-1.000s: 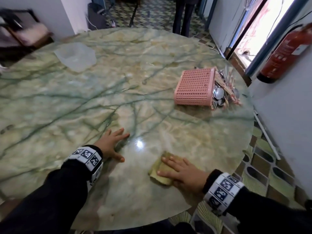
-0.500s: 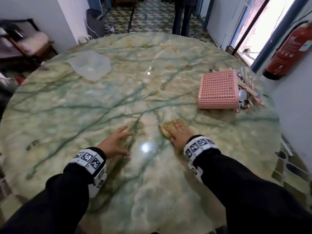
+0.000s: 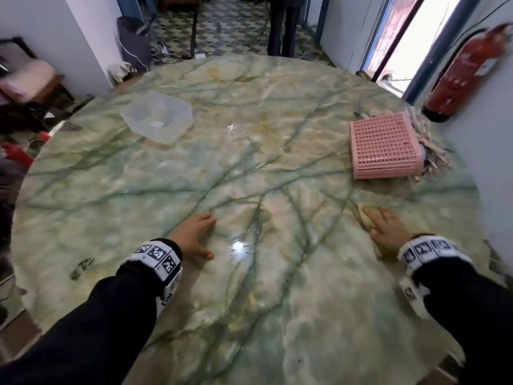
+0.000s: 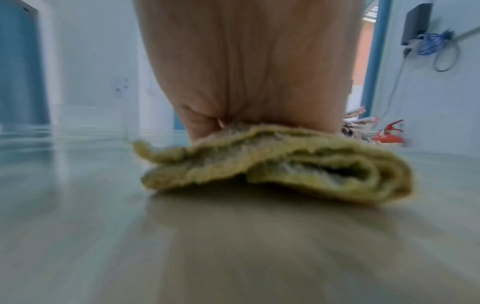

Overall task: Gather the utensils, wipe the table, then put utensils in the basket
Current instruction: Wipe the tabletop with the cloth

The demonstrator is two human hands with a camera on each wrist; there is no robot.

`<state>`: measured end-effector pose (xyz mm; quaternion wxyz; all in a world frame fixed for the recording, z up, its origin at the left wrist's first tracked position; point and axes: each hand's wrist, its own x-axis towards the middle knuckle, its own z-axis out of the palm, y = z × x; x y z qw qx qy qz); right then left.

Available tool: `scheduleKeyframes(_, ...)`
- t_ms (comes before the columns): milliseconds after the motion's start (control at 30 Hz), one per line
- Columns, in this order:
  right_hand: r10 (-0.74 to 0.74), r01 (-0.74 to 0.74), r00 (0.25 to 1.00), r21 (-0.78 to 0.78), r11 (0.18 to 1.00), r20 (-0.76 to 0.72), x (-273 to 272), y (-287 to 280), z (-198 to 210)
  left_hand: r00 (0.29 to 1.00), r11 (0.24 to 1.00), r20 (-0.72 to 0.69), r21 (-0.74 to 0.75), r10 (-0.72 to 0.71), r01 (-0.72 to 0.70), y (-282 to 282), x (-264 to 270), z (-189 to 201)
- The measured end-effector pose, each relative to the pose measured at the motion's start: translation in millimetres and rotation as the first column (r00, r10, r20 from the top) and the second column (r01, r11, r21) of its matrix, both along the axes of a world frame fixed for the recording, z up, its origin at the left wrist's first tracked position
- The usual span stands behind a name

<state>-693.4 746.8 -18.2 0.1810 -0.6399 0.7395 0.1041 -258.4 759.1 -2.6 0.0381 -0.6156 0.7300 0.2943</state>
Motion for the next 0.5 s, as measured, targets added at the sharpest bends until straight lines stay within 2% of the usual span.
scheduleKeyframes(33,-0.038,0.038,0.999,-0.026,0.999,-0.012,7.9,-14.3,-3.6,1.0,1.0,0.0,-0.009,-0.001,0.001,0.2,1.0,-1.8)
scheduleKeyframes(100,-0.023,0.021,0.999,-0.053,0.998,-0.031,40.3,-39.3,-7.0,1.0,1.0,-0.007,-0.025,0.001,-0.001,-0.5,2.6,-3.9)
scheduleKeyframes(167,0.089,-0.091,0.996,-0.047,0.995,-0.029,84.4,-58.8,-10.2,1.0,1.0,-0.019,-0.03,0.001,-0.001,-0.9,3.1,-4.5)
scheduleKeyframes(233,0.267,-0.267,0.964,-0.055,0.962,-0.015,133.9,-67.6,-11.6,1.0,1.0,-0.028,-0.02,0.008,-0.008,-0.6,2.9,-3.7)
scheduleKeyframes(333,0.504,-0.504,0.863,-0.001,0.864,0.017,196.4,-41.3,-12.2,0.999,1.0,-0.034,-0.011,0.007,-0.008,-3.2,2.5,-2.2)
scheduleKeyframes(367,0.586,-0.587,0.809,0.026,0.809,0.04,207.0,-22.7,-11.3,0.999,1.0,-0.033,-0.013,0.006,-0.006,-3.9,2.1,-1.8)
scheduleKeyframes(433,0.751,-0.756,0.652,0.014,0.655,0.101,208.4,22.3,-9.0,0.999,1.0,-0.032,-0.023,0.001,-0.002,-5.0,2.1,-1.7)
scheduleKeyframes(500,0.815,-0.827,0.555,0.005,0.562,0.167,186.3,60.4,-3.6,0.999,1.0,-0.035,-0.031,-0.004,0.003,-4.8,3.6,-3.7)
